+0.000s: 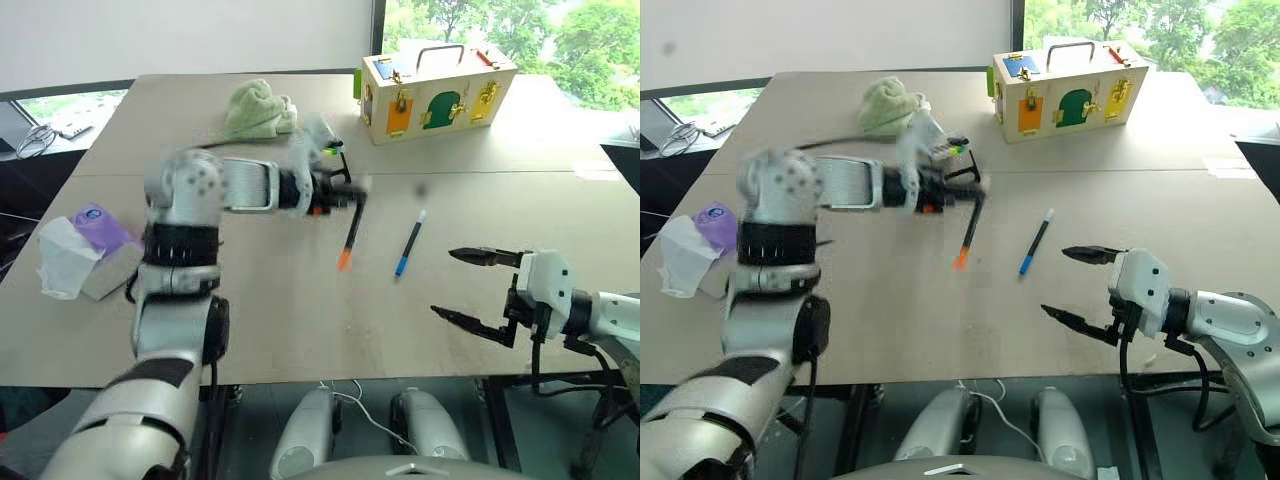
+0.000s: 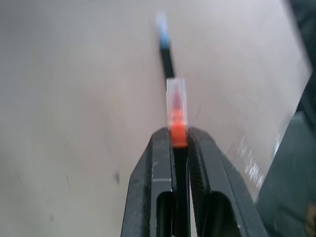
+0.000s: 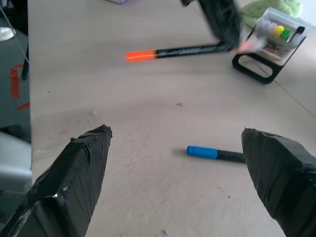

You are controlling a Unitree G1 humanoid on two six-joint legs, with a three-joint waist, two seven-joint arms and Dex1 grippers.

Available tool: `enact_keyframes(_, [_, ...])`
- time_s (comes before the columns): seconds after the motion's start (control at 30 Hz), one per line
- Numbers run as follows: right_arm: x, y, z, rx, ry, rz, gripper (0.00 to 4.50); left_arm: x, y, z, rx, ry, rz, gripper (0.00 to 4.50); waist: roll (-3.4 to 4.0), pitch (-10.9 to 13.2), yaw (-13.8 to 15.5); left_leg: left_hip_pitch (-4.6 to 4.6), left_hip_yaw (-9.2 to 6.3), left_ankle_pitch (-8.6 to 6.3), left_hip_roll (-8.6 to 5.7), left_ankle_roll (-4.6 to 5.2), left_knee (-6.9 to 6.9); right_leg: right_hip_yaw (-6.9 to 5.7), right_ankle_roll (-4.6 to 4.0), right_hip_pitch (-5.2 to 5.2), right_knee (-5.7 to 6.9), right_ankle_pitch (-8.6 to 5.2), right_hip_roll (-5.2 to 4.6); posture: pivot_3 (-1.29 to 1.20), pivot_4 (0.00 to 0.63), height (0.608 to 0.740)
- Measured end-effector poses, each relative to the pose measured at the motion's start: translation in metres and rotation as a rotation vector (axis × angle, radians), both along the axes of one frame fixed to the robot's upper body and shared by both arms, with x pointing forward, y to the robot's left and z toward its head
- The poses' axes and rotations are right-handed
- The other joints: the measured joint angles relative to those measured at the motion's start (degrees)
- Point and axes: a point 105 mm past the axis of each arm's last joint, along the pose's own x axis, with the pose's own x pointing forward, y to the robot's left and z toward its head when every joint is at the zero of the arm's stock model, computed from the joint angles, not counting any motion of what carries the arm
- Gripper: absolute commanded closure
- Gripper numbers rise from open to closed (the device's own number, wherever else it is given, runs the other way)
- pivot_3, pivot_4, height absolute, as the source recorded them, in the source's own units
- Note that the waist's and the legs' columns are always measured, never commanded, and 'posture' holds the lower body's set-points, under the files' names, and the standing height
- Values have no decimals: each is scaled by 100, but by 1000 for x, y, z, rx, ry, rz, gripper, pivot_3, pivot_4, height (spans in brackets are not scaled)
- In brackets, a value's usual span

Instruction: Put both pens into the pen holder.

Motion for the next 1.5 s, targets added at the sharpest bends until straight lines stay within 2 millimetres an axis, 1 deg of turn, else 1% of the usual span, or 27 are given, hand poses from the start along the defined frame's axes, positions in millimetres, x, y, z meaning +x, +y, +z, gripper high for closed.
enact_keyframes(0.03, [1, 0, 1, 10, -4, -9, 0, 1, 0, 9, -48, -76, 15, 4487, -3, 2, 37, -3, 0, 0, 0, 0, 3, 0, -1, -2, 0, 1, 1, 0, 150, 740])
enact_keyframes(0.07, [1, 2, 3, 25, -19, -24, 0, 4, 0, 27, -141, -205, 45, 4487, -3, 2, 77, -4, 1, 0, -1, 0, 4, -1, -1, -2, -3, 2, 0, 0, 150, 740])
enact_keyframes(0.1, [3, 3, 7, 38, -36, -30, 0, 5, 2, 44, -196, -308, 70, 4487, -5, 3, 114, -7, -4, 0, -2, 0, 6, -8, -2, 0, -5, 2, 1, 0, 150, 740])
enact_keyframes(0.13, [5, 4, 11, 46, -56, -41, 0, 7, 7, 59, -210, -438, 116, 4487, -4, 2, 129, -3, -1, 0, -4, 0, 6, -6, -1, 3, -4, 2, 1, 0, 150, 740])
enact_keyframes(0.17, [6, 4, 13, 53, -67, -51, 0, 7, 10, 70, -212, -537, 142, 4487, -4, 2, 139, -1, 2, 0, -5, 1, 5, -4, -2, 5, -5, 1, 2, 0, 150, 740])
enact_keyframes(0.2, [8, 4, 15, 59, -76, -62, 0, 5, 10, 77, -203, -635, 149, 4487, -4, 2, 146, -1, 5, 0, -5, 2, 5, -4, -2, 5, -5, 1, 3, 0, 150, 740])
enact_keyframes(0.23, [11, 4, 18, 69, -86, -75, 0, 1, 6, 82, -149, -774, 130, 4487, -4, 2, 151, 0, 10, 0, -6, 2, 4, -2, -2, 6, -5, 1, 5, 0, 150, 740])
enact_keyframes(0.27, [12, 4, 20, 77, -95, -81, 0, -1, 2, 83, -116, -843, 109, 4487, -4, 2, 153, 0, 12, 0, -6, 3, 4, 0, -2, 6, -6, 1, 7, 0, 150, 740])
enact_keyframes(0.3, [15, 5, 25, 87, -111, -92, 0, -8, -11, 78, -22, -1013, 26, 4487, -3, 1, 158, 1, 18, 0, -7, 5, 4, 3, -2, 5, -6, 1, 8, 0, 150, 740])
enact_keyframes(0.37, [16, 5, 26, 89, -119, -98, 0, -12, -20, 66, 43, -1115, -48, 4487, -4, 1, 151, 1, 21, -1, -5, 6, 4, 5, -1, 4, -7, 1, 10, 0, 150, 740])
enact_keyframes(0.4, [17, 5, 27, 89, -121, -101, 0, -13, -21, 57, 62, -1160, -95, 4487, -4, 1, 140, 1, 22, -2, -4, 9, 4, 6, -1, 3, -6, 1, 11, 0, 150, 740])
enact_keyframes(0.5, [17, 4, 27, 90, -122, -108, 0, -16, -17, 40, 44, -1196, -175, 4487, -4, 2, 70, 0, 21, -14, 0, 29, 4, 1, -1, 2, -4, 2, 13, 0, 150, 740])
enact_keyframes(0.57, [18, 4, 27, 89, -123, -115, 0, -14, -8, 38, 36, -1233, -151, 4487, -5, 2, 44, 3, 25, -20, 3, 39, 4, -5, 0, 1, -3, 2, 18, 0, 150, 740])
enact_keyframes(0.67, [18, 2, 26, 82, -116, -126, 0, -8, 11, 48, 65, -1338, -69, 4487, -5, 2, 49, 3, 25, -21, 3, 42, 6, -13, 1, 2, -1, 2, 40, 0, 150, 740])
enact_keyframes(0.77, [18, 2, 26, 82, -120, -134, 0, -4, 20, 59, 50, -1368, -15, 4487, -5, 2, 70, 1, 25, -26, -1, 51, 11, -18, 4, 4, 0, 3, 39, 0, 150, 740])
enact_keyframes(0.87, [18, 3, 27, 80, -124, -139, 0, 11, 26, 60, 99, -1357, 67, 4487, -6, 2, 67, 1, 25, -28, -4, 55, 15, -19, 8, 6, 0, 4, 39, 0, 150, 740])
enact_keyframes(0.9, [18, 3, 28, 79, -128, -139, 0, 17, 27, 59, 141, -1355, 95, 4487, -6, 2, 63, 1, 25, -28, -4, 55, 15, -20, 8, 6, 1, 5, 40, 0, 150, 740])
enact_keyframes(0.97, [17, 4, 29, 79, -134, -138, 0, 22, 25, 54, 187, -1363, 111, 4487, -6, 2, 61, 2, 24, -29, -4, 55, 14, -20, 8, 5, 3, 5, 40, 0, 150, 740])
enact_keyframes(1.1, [18, 3, 30, 78, -141, -146, 0, 23, 11, 33, 296, -1412, 49, 4487, -6, 2, 62, 2, 25, -29, -4, 55, 14, -19, 8, 5, 3, 5, 41, 0, 150, 740])
enact_keyframes(1.2, [19, 4, 32, 81, -148, -150, 0, 25, 7, 19, 358, -1422, 27, 4487, -6, 2, 54, 2, 27, -29, -4, 55, 14, -18, 9, 5, 4, 5, 41, 0, 150, 740])
enact_keyframes(1.33, [19, 5, 34, 86, -150, -152, 0, 30, 13, 7, 400, -1392, 48, 4487, -6, 2, 49, 2, 24, -29, -2, 55, 14, -21, 8, 4, 6, 5, 43, 0, 150, 740])
enact_keyframes(1.5, [22, 7, 40, 133, -152, -172, 0, 34, 21, 4, 457, -1392, 64, 4487, -6, 2, 53, 2, 25, -29, -3, 55, 14, -21, 9, 4, 6, 5, 42, 0, 150, 740])
